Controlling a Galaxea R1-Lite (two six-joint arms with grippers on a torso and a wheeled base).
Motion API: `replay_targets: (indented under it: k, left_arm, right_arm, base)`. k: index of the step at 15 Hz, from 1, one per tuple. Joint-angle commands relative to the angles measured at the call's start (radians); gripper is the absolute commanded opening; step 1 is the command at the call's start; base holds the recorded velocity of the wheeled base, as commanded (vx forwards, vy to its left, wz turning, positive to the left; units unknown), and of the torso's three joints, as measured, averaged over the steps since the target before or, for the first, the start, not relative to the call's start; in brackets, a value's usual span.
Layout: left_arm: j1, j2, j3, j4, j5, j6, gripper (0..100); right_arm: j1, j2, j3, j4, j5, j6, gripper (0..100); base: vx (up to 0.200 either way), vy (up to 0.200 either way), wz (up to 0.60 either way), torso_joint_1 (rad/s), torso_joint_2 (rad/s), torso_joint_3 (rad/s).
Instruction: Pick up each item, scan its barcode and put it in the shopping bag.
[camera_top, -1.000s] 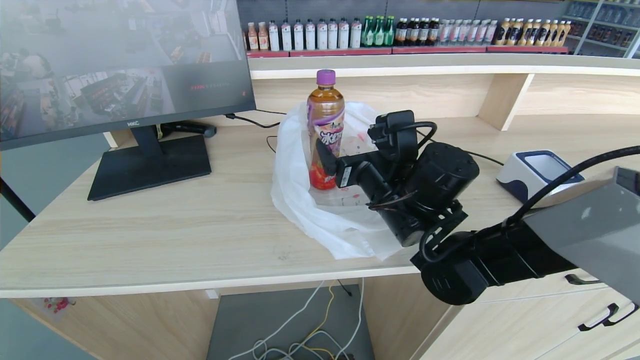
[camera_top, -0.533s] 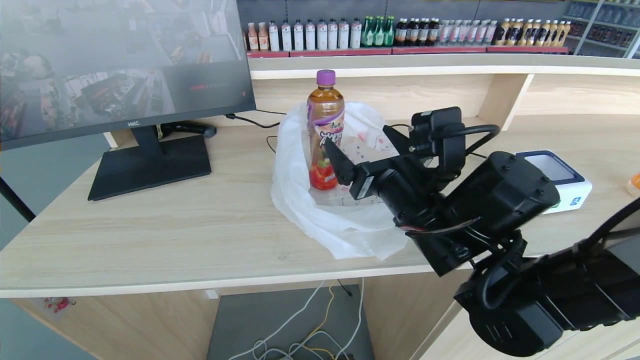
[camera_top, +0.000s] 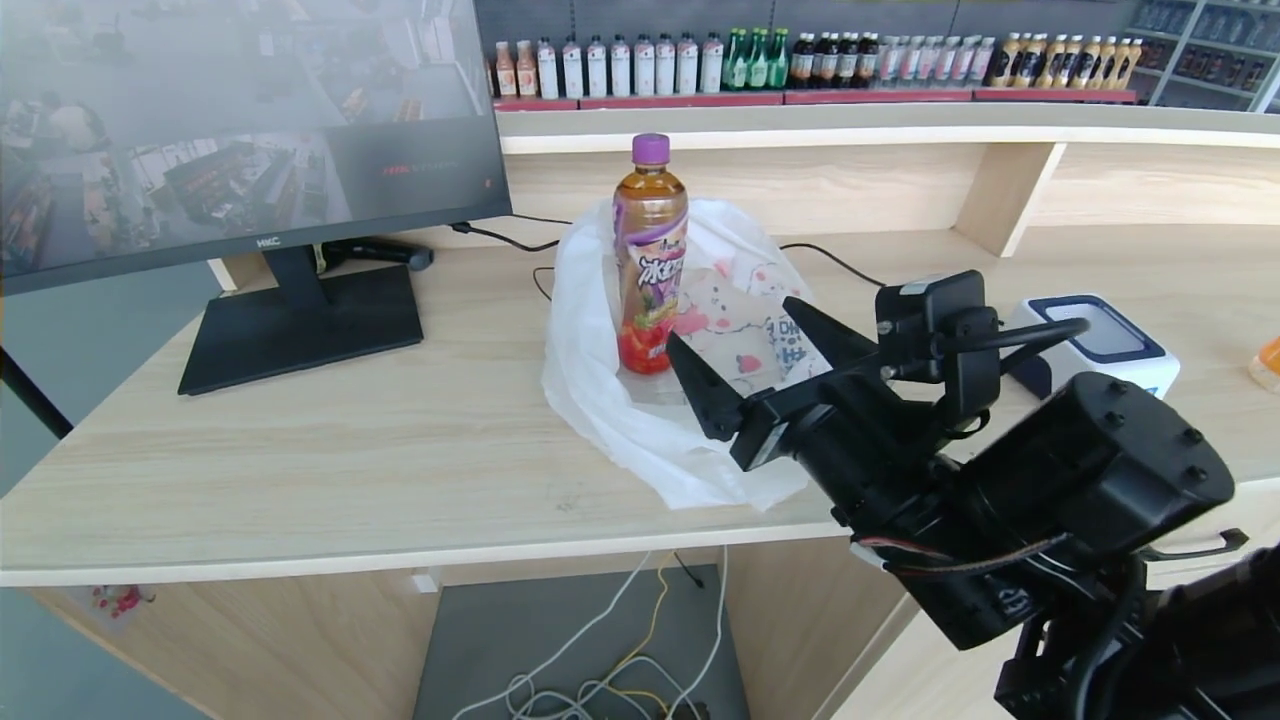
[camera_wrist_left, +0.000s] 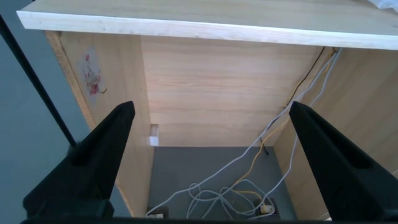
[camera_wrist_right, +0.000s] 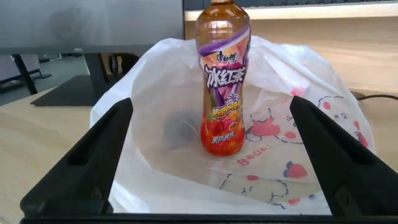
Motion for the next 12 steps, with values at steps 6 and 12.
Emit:
replay_targets:
  k: [6,12]
  left_arm:
    - [0.0,0.0,0.0,0.0,0.0,-0.001,100]
    - [0.0,0.0,0.0,0.0,0.002,-0.002,100]
  right_arm:
    - [0.05,-0.001,0.003,-0.003,-0.007,0.07,100]
    - [0.012,-0.024,0.02,-0.003,-0.01,0.086,100]
  base:
    - [0.0,0.0,0.0,0.0,0.0,0.0]
    - [0.0,-0.2,0.0,0.002,0.0,0.005]
